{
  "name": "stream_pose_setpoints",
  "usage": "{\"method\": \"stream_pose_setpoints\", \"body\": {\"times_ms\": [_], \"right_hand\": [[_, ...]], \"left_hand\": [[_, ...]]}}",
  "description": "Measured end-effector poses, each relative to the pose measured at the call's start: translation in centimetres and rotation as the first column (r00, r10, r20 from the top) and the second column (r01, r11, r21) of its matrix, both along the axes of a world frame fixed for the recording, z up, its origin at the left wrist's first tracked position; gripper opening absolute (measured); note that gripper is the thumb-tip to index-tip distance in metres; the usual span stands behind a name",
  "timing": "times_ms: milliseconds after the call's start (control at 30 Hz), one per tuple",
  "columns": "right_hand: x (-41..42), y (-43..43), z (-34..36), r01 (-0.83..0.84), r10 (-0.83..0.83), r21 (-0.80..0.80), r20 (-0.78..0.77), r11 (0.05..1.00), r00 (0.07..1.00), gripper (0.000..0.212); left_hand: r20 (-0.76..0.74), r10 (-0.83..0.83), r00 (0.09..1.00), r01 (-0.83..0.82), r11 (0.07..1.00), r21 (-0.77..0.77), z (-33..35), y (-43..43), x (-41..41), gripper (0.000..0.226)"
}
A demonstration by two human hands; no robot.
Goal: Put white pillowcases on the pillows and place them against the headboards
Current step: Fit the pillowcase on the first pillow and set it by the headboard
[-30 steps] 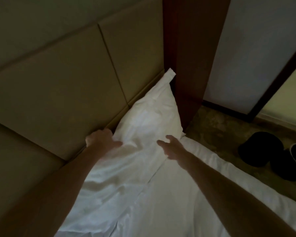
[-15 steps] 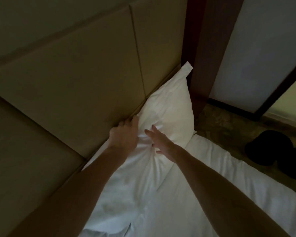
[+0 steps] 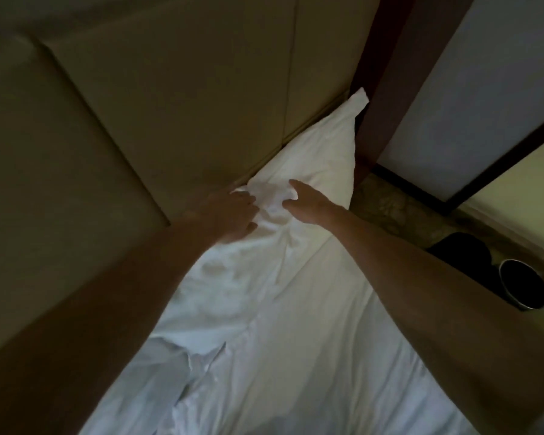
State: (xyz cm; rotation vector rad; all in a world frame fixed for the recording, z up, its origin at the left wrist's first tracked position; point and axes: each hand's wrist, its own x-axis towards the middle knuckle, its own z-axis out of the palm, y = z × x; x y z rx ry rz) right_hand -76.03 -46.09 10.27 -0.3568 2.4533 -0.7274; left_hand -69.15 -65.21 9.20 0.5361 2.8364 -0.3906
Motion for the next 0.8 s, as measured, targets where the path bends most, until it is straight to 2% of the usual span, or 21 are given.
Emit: {"method": "stream_pose_setpoints", "body": {"times_ms": [67, 200, 367, 467, 567, 733, 800], "right_hand": [[2.0, -1.2, 0.7, -0.037, 0.036, 0.051, 0.022, 0.998, 0.999, 0.067], [6.2, -5.2, 0.9, -0.126, 0.118, 0.189, 0.053, 0.974, 0.992, 0.062], [9.8, -9.5, 2.6, -0.060, 0.079, 0.357, -0.039, 0.932, 0.996, 0.057], [11.3, -10.2, 3.9, -0.034, 0.072, 0.394, -0.083, 0.919, 0.994, 0.054], [13.5, -9.5, 4.8, -0.011, 0.042, 0.365, -0.079, 0.931, 0.996, 0.052], [17.2, -5.1, 5.0, 0.033, -0.033, 0.368, -0.006, 0.929, 0.999, 0.051], [18.1, -2.4, 4.8, 0.066, -0.081, 0.375, 0.025, 0.925, 0.996, 0.051]], "left_hand": [[-0.003, -0.001, 1.000, 0.001, 0.998, 0.059, 0.9, -1.4, 1.6, 0.044], [-0.092, -0.120, 0.988, 0.131, 0.983, 0.126, 2.3, -5.1, 6.4, 0.034], [-0.137, -0.256, 0.957, 0.271, 0.956, 0.110, 3.6, -8.7, 10.1, 0.036], [-0.091, -0.343, 0.935, 0.347, 0.937, 0.036, 4.0, -9.1, 9.8, 0.032], [-0.040, -0.341, 0.939, 0.341, 0.940, -0.006, 4.5, -8.5, 9.5, 0.034], [0.011, -0.411, 0.912, 0.408, 0.903, -0.134, 4.9, -5.0, 8.9, 0.029], [-0.015, -0.456, 0.890, 0.446, 0.875, -0.188, 4.6, -3.0, 8.7, 0.027]]}}
